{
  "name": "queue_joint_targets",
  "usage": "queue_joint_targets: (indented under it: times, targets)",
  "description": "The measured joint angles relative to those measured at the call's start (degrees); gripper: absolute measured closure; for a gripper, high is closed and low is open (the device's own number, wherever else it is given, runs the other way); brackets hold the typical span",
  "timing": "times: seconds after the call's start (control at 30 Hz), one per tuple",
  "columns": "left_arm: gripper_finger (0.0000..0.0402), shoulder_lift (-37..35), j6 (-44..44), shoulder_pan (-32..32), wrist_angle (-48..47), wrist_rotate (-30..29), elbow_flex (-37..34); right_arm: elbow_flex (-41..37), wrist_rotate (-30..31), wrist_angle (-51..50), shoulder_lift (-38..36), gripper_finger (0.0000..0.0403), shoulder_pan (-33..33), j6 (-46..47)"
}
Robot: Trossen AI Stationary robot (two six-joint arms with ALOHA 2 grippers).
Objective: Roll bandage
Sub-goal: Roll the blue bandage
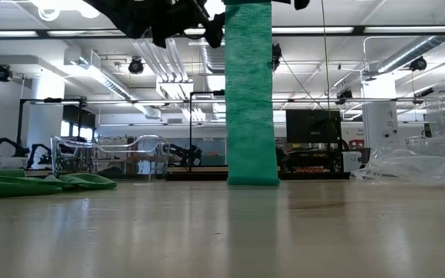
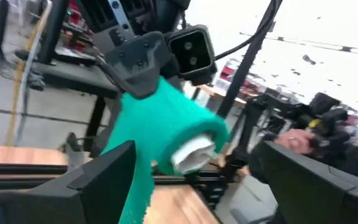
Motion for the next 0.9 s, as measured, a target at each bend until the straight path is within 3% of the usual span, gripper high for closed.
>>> queue_joint_targets:
  times: [0.4, 0.9]
  targets:
    - [0.0064, -0.1, -1.0, 0.2, -4.1, -3.5, 1.8, 0.0, 0.0, -0.8, 0.4, 0.0384, 0.0, -10.1]
    - [0.0109, 1.5, 3.3, -0.1, -5.6, -4.7, 1.7, 0.0, 1.0, -0.6, 1.7, 0.0384, 0.0, -13.6]
